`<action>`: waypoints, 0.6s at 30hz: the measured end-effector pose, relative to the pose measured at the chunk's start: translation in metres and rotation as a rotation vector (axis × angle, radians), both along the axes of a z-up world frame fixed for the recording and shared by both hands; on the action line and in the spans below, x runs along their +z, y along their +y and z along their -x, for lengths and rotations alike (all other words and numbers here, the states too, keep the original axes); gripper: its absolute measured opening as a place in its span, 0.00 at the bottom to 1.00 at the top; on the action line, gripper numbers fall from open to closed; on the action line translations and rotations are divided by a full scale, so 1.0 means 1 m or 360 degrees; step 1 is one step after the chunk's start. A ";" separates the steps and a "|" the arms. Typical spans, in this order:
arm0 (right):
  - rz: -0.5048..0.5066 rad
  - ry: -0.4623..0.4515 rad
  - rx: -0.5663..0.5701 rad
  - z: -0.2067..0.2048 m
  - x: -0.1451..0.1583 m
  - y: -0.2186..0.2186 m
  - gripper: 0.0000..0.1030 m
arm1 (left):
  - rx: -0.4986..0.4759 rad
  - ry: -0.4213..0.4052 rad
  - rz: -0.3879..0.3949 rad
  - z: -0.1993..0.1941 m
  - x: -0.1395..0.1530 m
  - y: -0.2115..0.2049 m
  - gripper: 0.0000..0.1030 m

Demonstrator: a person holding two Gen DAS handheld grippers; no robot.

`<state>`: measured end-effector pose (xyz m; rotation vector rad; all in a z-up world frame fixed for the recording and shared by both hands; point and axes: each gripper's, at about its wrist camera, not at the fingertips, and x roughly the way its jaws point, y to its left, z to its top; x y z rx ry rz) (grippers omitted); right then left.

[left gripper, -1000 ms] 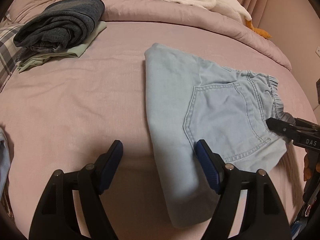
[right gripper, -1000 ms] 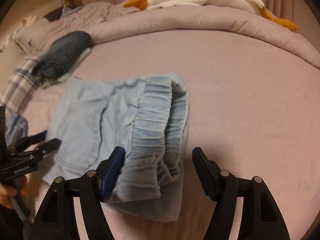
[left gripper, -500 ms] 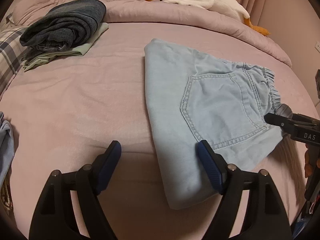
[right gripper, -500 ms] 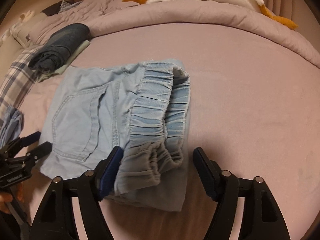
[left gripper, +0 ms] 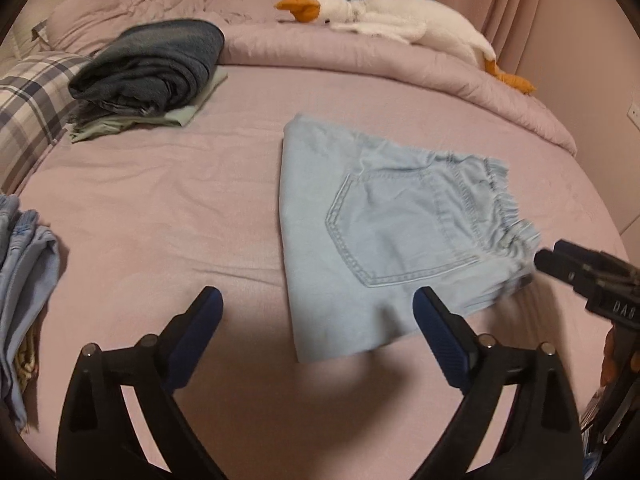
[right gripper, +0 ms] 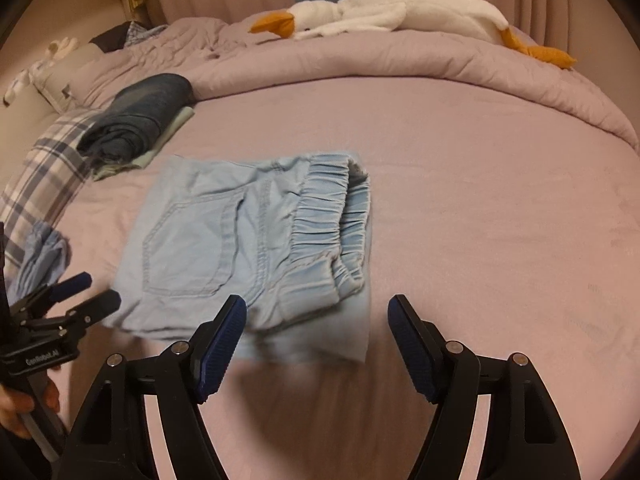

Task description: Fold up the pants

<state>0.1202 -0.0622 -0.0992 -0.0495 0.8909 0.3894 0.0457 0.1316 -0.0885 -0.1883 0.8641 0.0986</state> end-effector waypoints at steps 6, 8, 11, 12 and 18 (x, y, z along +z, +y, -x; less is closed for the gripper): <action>0.0013 -0.0072 0.0038 0.020 0.016 0.002 0.90 | 0.0057 0.0006 -0.0003 0.016 0.022 -0.008 1.00; 0.0008 -0.0098 0.0045 0.028 0.022 0.001 0.90 | 0.0052 0.0021 -0.0014 0.022 0.027 -0.014 1.00; 0.0014 -0.0127 0.0030 0.038 0.030 0.000 0.91 | 0.0041 0.0004 -0.0043 0.032 0.036 -0.023 1.00; 0.0016 -0.0134 0.0027 0.040 0.032 0.000 0.92 | 0.0045 -0.0001 -0.0058 0.034 0.038 -0.026 1.00; 0.0014 -0.0194 0.0039 0.059 0.046 -0.001 0.93 | 0.0079 -0.0003 -0.0142 0.046 0.043 -0.038 1.00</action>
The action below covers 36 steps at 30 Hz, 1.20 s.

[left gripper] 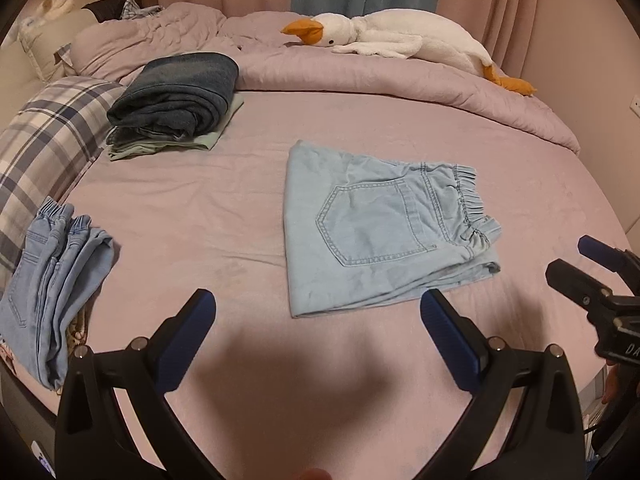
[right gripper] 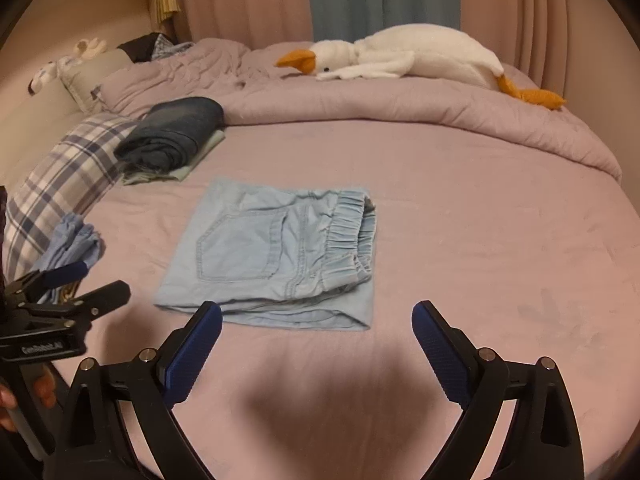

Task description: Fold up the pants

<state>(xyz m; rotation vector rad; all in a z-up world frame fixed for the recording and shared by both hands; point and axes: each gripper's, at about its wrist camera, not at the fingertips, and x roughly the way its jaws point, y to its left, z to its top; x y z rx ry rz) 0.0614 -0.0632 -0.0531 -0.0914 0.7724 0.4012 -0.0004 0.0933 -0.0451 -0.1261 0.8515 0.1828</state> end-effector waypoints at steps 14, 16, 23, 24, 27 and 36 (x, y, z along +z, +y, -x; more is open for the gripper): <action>0.0023 0.0038 -0.0011 0.011 -0.014 0.010 0.94 | 0.0014 0.0101 0.0004 0.008 -0.013 -0.012 1.00; 0.0023 0.0036 -0.0010 0.012 -0.013 0.011 0.94 | 0.0011 0.0098 0.0001 0.008 -0.013 -0.013 1.00; 0.0028 0.0035 -0.0005 0.014 -0.013 0.013 0.94 | 0.0000 0.0082 -0.0005 0.009 -0.010 -0.016 1.00; 0.0030 0.0032 -0.0003 0.014 -0.013 0.014 0.94 | -0.0001 0.0080 -0.0006 0.009 -0.009 -0.016 1.00; 0.0031 0.0025 0.0003 0.015 -0.011 0.014 0.94 | -0.0002 0.0073 -0.0010 0.009 -0.008 -0.018 1.00; 0.0041 0.0018 0.0004 0.015 -0.010 0.017 0.94 | -0.0005 0.0064 -0.0008 0.009 -0.006 -0.018 1.00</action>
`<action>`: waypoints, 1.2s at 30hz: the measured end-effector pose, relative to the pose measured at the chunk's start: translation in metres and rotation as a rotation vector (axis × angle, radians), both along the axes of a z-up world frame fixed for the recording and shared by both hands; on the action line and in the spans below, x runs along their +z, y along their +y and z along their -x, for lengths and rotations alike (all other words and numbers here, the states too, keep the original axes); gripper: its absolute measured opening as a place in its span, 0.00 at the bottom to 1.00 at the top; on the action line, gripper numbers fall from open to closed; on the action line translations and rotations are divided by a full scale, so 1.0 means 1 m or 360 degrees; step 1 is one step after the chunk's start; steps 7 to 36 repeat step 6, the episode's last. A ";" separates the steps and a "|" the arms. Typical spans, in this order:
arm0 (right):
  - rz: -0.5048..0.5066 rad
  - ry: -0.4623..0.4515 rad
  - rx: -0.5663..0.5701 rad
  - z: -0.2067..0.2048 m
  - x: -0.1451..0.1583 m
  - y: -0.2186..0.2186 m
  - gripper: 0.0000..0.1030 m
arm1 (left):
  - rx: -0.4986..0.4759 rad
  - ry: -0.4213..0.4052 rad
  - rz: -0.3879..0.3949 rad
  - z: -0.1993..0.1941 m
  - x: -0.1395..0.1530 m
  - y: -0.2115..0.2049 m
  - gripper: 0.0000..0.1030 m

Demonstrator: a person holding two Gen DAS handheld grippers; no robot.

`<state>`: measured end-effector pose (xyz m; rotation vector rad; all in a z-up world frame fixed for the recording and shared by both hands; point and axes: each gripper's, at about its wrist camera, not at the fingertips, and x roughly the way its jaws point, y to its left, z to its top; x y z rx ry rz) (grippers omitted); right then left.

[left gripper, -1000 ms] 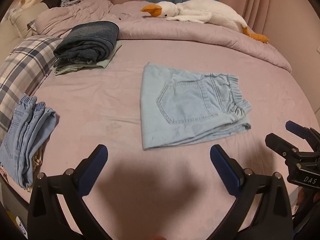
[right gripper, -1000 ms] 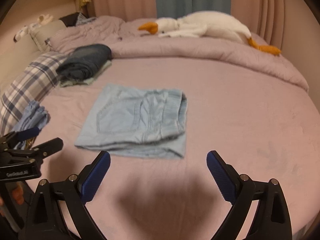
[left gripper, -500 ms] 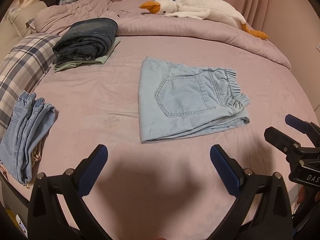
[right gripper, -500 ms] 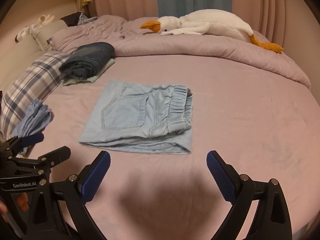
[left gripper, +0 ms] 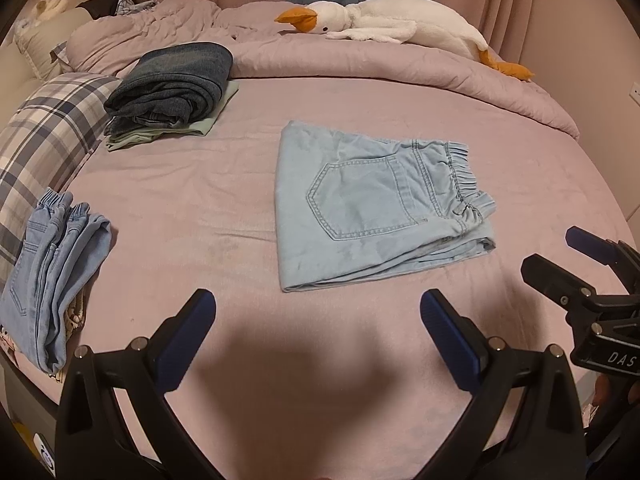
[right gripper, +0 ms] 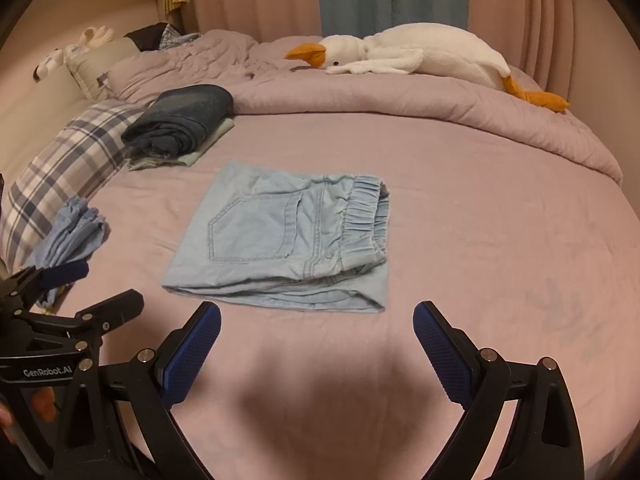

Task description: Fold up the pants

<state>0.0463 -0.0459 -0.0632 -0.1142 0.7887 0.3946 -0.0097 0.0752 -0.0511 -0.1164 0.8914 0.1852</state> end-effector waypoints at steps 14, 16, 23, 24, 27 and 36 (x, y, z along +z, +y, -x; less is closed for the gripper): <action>-0.0003 -0.0002 0.0003 0.000 0.000 0.000 0.94 | -0.0007 -0.0007 0.0003 0.000 0.001 0.000 1.00; -0.0003 -0.0002 0.0003 0.000 0.000 0.000 0.94 | -0.0007 -0.0007 0.0003 0.000 0.001 0.000 1.00; -0.0003 -0.0002 0.0003 0.000 0.000 0.000 0.94 | -0.0007 -0.0007 0.0003 0.000 0.001 0.000 1.00; -0.0003 -0.0002 0.0003 0.000 0.000 0.000 0.94 | -0.0007 -0.0007 0.0003 0.000 0.001 0.000 1.00; -0.0003 -0.0002 0.0003 0.000 0.000 0.000 0.94 | -0.0007 -0.0007 0.0003 0.000 0.001 0.000 1.00; -0.0003 -0.0002 0.0003 0.000 0.000 0.000 0.94 | -0.0007 -0.0007 0.0003 0.000 0.001 0.000 1.00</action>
